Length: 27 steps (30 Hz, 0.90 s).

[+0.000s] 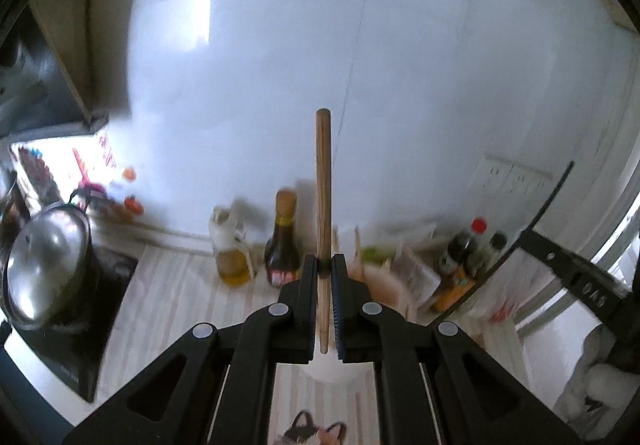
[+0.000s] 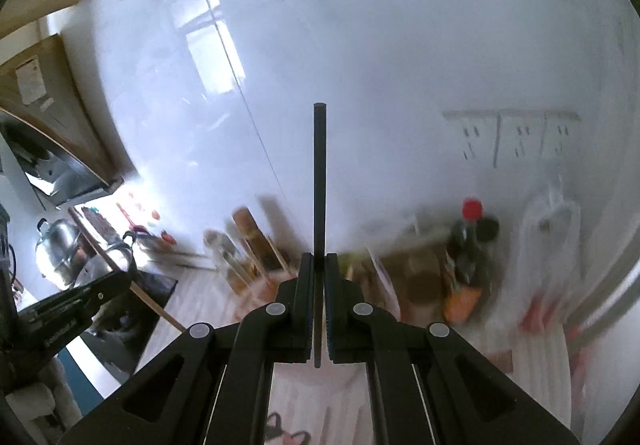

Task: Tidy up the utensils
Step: 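Lower both chopsticks into the holder and open both tools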

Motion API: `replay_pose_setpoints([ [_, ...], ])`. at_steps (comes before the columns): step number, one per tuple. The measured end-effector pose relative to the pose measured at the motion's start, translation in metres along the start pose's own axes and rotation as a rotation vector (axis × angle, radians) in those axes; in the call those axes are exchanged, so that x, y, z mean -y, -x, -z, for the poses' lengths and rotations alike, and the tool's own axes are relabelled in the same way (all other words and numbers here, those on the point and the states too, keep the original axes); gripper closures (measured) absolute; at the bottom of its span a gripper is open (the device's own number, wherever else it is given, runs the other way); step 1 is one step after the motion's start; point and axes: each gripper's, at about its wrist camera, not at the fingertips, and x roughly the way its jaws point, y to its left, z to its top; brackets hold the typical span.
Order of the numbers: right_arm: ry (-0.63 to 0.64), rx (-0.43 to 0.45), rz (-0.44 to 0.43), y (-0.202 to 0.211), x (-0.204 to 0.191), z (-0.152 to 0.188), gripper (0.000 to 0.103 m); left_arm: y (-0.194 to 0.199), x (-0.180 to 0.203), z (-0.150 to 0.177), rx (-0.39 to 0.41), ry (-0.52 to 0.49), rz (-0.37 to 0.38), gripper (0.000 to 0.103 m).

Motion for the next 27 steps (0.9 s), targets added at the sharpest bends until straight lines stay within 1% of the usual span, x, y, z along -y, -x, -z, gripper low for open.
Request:
replay_pose_setpoints([
  [5,0.026,0.015,0.0,-0.017,-0.013,-0.03,0.098,-0.017,0.017,-0.03,0.026,-0.025,0.021,0.099],
  [8,0.026,0.011,0.006,-0.034,-0.017,-0.038,0.098,-0.036,0.027,-0.04,0.014,-0.047,0.032,0.099],
  [10,0.022,0.002,0.011,-0.047,-0.019,-0.042,0.098,-0.054,0.031,-0.042,-0.009,-0.057,0.04,0.099],
  [14,-0.006,-0.034,0.006,-0.076,-0.013,-0.04,0.098,-0.09,0.034,-0.041,-0.065,-0.063,0.063,0.099],
  [19,-0.045,-0.069,-0.002,-0.099,-0.002,-0.032,0.098,-0.124,0.032,-0.037,-0.119,-0.07,0.063,0.099],
  [22,-0.057,-0.1,-0.028,-0.109,0.002,-0.026,0.098,-0.134,0.031,-0.035,-0.146,-0.063,0.077,0.098],
  [25,-0.066,-0.149,-0.07,-0.12,0.005,-0.02,0.098,-0.133,0.026,-0.034,-0.154,-0.044,0.09,0.097],
  [27,-0.074,-0.183,-0.091,-0.125,0.006,-0.017,0.097,-0.129,0.026,-0.035,-0.157,-0.036,0.09,0.092],
])
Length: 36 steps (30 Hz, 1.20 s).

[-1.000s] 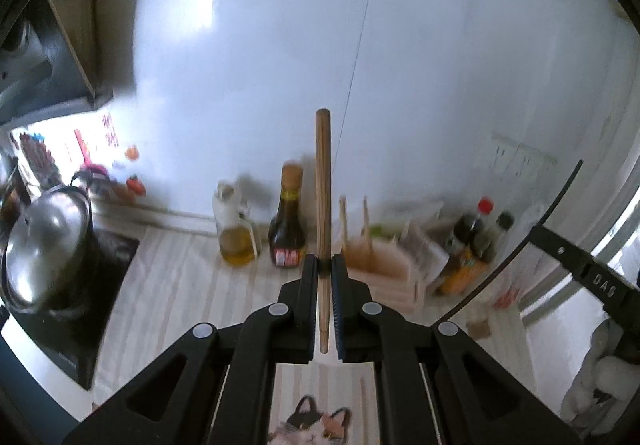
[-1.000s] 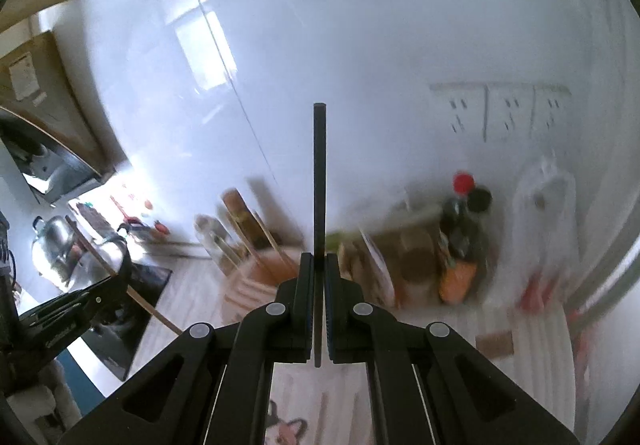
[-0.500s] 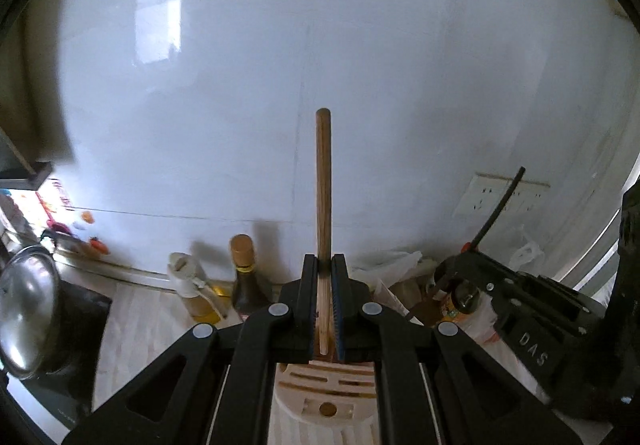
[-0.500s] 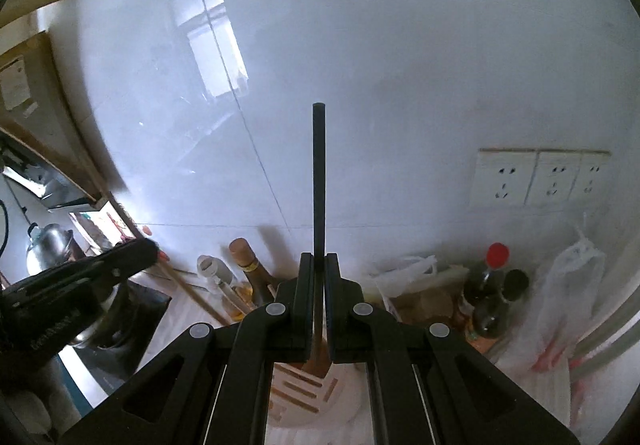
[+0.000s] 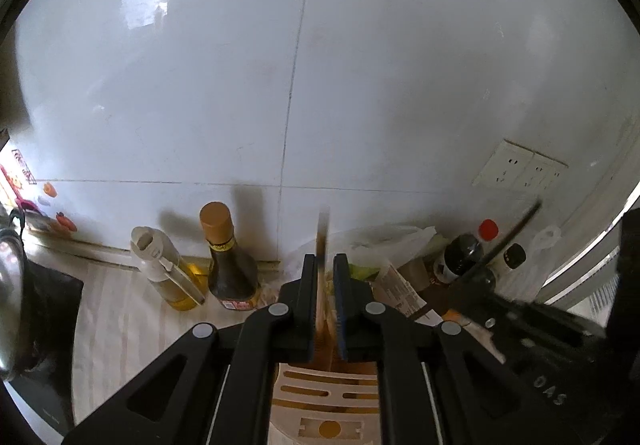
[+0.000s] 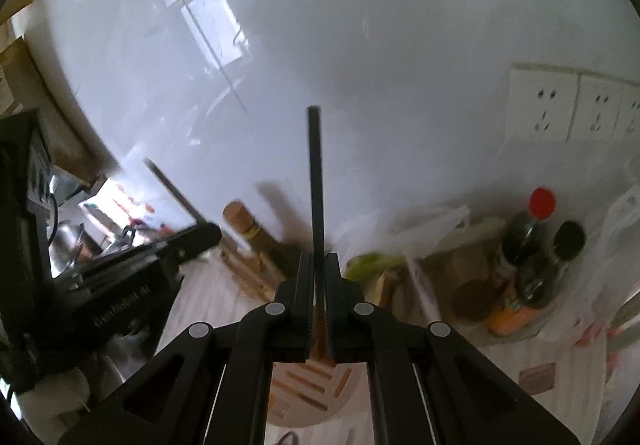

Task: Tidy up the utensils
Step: 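Lower both chopsticks into the holder and open both tools, then move both open tools back down to the chopstick row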

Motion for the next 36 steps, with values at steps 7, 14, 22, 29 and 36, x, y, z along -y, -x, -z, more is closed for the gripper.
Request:
replay_pose_setpoints([
  [7,-0.025,-0.027,-0.017,0.002,0.007,0.01,0.061,0.029,-0.015,0.005,0.084,0.03,-0.13,0.016],
  [14,-0.035,0.013,0.034,0.031,0.018,0.03,0.022,0.048,-0.027,0.038,0.153,0.021,-0.239,0.0],
  [22,-0.054,0.076,0.15,0.055,0.04,0.083,0.0,0.045,-0.023,0.104,0.08,0.017,-0.258,0.0],
  [29,-0.083,-0.046,0.242,0.041,0.076,0.152,0.0,0.014,-0.007,0.172,-0.068,-0.016,-0.319,0.0],
  [36,-0.143,-0.302,0.293,-0.001,0.118,0.233,0.041,-0.036,0.004,0.239,-0.256,-0.044,-0.319,0.0],
])
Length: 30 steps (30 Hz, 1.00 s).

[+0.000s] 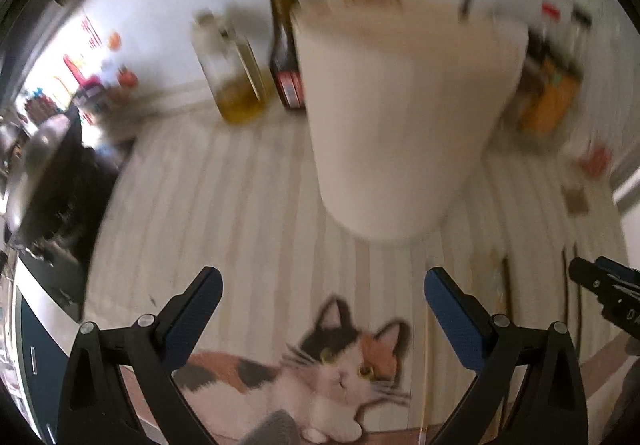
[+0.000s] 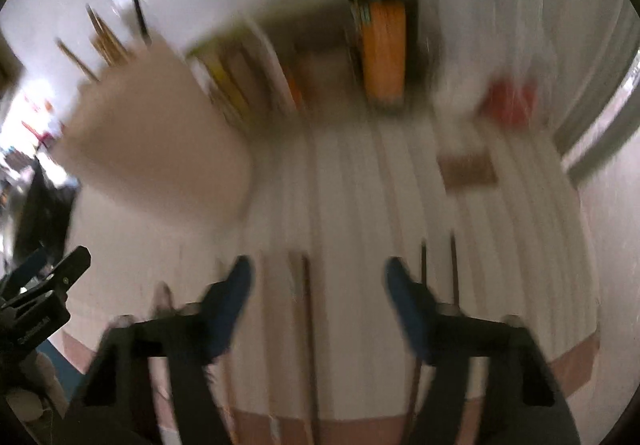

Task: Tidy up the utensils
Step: 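Move both open tools back down to the chopstick row, then grasp a light chopstick with the left tool while the right grasps a dark one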

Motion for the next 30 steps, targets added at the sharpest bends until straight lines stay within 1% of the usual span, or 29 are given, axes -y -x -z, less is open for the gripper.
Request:
replay_pose_setpoints([
  [2,0.008,-0.06,0.0,-0.02,0.003,0.012,0.047,-0.016,0.008,0.01,-0.053,-0.02,0.0,0.0],
  [3,0.016,-0.082,0.001,-0.028,0.004,0.016,0.047,-0.023,0.012,0.015,-0.074,-0.026,0.0,0.0],
  [4,0.034,-0.119,0.015,-0.041,0.004,0.022,0.049,-0.03,0.015,0.019,-0.094,-0.033,-0.003,0.0],
  [7,0.048,-0.182,0.019,-0.065,0.002,0.035,0.061,-0.044,0.023,0.03,-0.136,-0.047,-0.003,0.0],
  [8,0.051,-0.196,0.012,-0.07,0.002,0.038,0.066,-0.046,0.026,0.032,-0.144,-0.051,-0.003,0.001],
  [9,0.057,-0.206,0.006,-0.074,0.001,0.041,0.068,-0.049,0.027,0.035,-0.153,-0.053,-0.001,0.001],
  [11,0.063,-0.214,-0.001,-0.079,0.0,0.044,0.078,-0.053,0.031,0.038,-0.171,-0.052,0.003,0.001],
  [13,0.079,-0.226,0.001,-0.084,-0.002,0.047,0.08,-0.057,0.033,0.041,-0.191,-0.051,0.021,0.001],
  [14,0.085,-0.232,0.001,-0.087,-0.003,0.048,0.084,-0.058,0.035,0.042,-0.198,-0.053,0.029,0.002],
  [15,0.093,-0.24,0.002,-0.09,-0.003,0.05,0.085,-0.059,0.037,0.043,-0.204,-0.056,0.032,0.003],
  [16,0.114,-0.229,0.017,-0.09,-0.006,0.052,0.087,-0.061,0.039,0.045,-0.209,-0.06,0.04,0.003],
  [17,0.131,-0.225,0.029,-0.09,-0.008,0.052,0.09,-0.061,0.042,0.046,-0.215,-0.064,0.052,0.005],
  [18,0.14,-0.225,0.047,-0.091,-0.008,0.053,0.095,-0.063,0.044,0.047,-0.22,-0.067,0.061,0.013],
  [19,0.139,-0.223,0.058,-0.091,-0.008,0.053,0.097,-0.064,0.048,0.048,-0.228,-0.073,0.072,0.017],
  [21,0.124,-0.227,0.052,-0.087,-0.008,0.05,0.097,-0.068,0.055,0.05,-0.247,-0.083,0.097,0.026],
  [23,0.11,-0.23,0.073,-0.085,0.0,0.05,0.097,-0.071,0.064,0.052,-0.262,-0.094,0.11,0.032],
  [25,0.082,-0.244,0.077,-0.082,0.011,0.052,0.097,-0.076,0.071,0.054,-0.276,-0.106,0.119,0.042],
  [26,0.075,-0.25,0.076,-0.081,0.016,0.053,0.097,-0.079,0.075,0.054,-0.283,-0.111,0.125,0.05],
  [27,0.068,-0.256,0.077,-0.08,0.02,0.055,0.097,-0.08,0.077,0.055,-0.287,-0.112,0.134,0.054],
  [28,0.057,-0.263,0.075,-0.078,0.026,0.057,0.097,-0.081,0.079,0.055,-0.287,-0.113,0.132,0.056],
  [30,0.051,-0.266,0.071,-0.076,0.032,0.06,0.097,-0.079,0.084,0.054,-0.276,-0.126,0.136,0.074],
])
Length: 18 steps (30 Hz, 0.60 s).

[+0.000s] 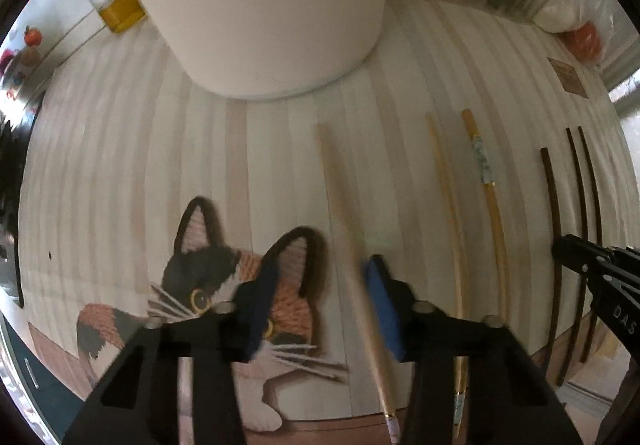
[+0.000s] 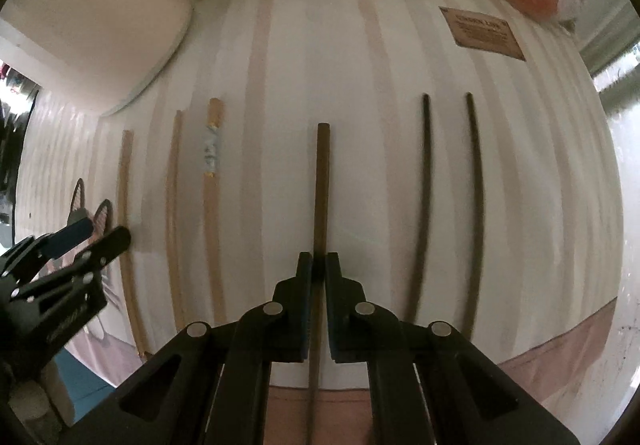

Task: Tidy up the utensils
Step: 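Grasp a light chopstick with the left tool while the right grasps a dark one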

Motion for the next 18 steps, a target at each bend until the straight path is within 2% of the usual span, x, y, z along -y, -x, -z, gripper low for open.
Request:
replay_pose_setpoints([
  [2,-0.009,0.0,-0.01,0.0,0.004,0.001,0.097,0.001,0.004,0.0,-0.004,-0.001,0.018,0.088],
  [5,-0.013,0.002,-0.006,0.001,0.009,0.004,0.097,0.002,0.008,-0.001,-0.005,-0.005,0.013,0.096],
  [18,0.001,-0.012,-0.002,0.001,0.007,-0.002,0.097,0.006,-0.02,0.006,-0.008,0.04,0.018,0.099],
])
